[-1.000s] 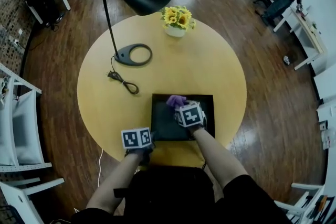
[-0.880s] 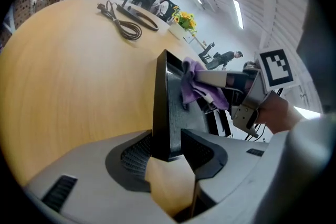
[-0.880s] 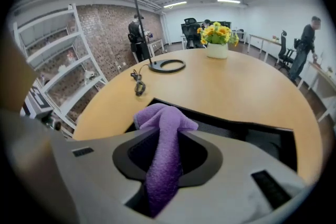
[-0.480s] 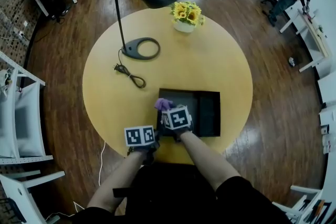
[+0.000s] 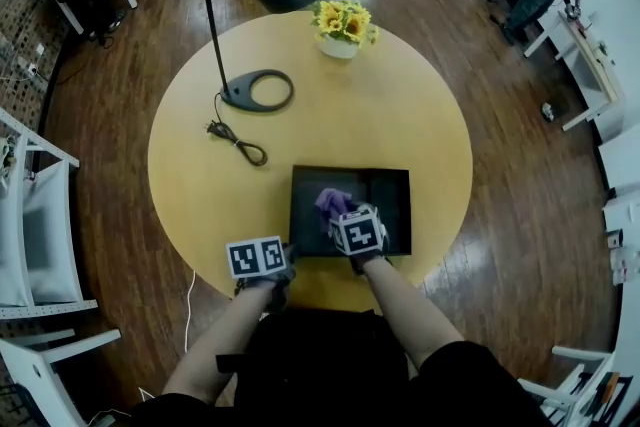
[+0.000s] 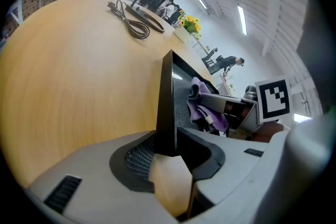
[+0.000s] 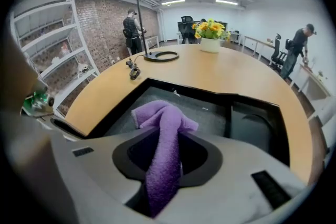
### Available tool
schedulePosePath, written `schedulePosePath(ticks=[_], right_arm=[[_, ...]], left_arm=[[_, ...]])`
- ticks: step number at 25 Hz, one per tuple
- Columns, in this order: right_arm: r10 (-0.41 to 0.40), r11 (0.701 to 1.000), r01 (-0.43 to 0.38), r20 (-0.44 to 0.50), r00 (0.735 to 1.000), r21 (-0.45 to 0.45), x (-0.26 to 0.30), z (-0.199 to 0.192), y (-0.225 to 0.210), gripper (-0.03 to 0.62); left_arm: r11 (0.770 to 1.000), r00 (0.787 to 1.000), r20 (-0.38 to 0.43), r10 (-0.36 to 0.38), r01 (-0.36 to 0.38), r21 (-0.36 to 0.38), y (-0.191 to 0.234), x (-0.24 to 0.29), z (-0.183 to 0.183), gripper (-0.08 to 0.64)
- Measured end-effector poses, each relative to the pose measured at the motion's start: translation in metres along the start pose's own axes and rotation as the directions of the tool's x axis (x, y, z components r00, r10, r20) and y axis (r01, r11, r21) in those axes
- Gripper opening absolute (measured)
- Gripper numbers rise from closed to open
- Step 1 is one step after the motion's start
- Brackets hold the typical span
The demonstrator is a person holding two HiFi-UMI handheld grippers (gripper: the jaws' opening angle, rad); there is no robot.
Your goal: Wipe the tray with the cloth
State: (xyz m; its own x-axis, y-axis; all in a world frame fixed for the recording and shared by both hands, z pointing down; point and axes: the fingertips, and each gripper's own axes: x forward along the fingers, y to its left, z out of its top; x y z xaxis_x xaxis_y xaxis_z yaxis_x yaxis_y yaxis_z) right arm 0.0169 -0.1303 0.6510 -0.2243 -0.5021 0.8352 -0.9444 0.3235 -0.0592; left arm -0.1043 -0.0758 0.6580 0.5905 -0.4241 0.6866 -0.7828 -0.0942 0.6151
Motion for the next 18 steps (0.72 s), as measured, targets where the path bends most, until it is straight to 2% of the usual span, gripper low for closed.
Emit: schedulePosePath(ticks=[5,14,18], right_arm=[[-0.066,0.998,0.066,-0.002,0.998,0.008,-0.014,-0.009,-0.027,0.103],[-0.096,0.995,0.096,-0.008,0.995,0.014,-0.015,-0.015,-0.039,0.103],[-0.074,0.993,0.078,-0.046,0.996,0.09,-0.015,-0.031,-0.044,0.103]], left_arm=[[1.0,1.0,0.026,0.011,-0.011,-0.001,0.0,-0.002,0.001,0.121],[1.0,0.999,0.047,0.019,-0.018,-0.014,-0.001,0.001,0.001,0.118],[0.999,0.997,0.071,-0.018,0.02,-0.036,0.001,-0.003,0.003,0.128]])
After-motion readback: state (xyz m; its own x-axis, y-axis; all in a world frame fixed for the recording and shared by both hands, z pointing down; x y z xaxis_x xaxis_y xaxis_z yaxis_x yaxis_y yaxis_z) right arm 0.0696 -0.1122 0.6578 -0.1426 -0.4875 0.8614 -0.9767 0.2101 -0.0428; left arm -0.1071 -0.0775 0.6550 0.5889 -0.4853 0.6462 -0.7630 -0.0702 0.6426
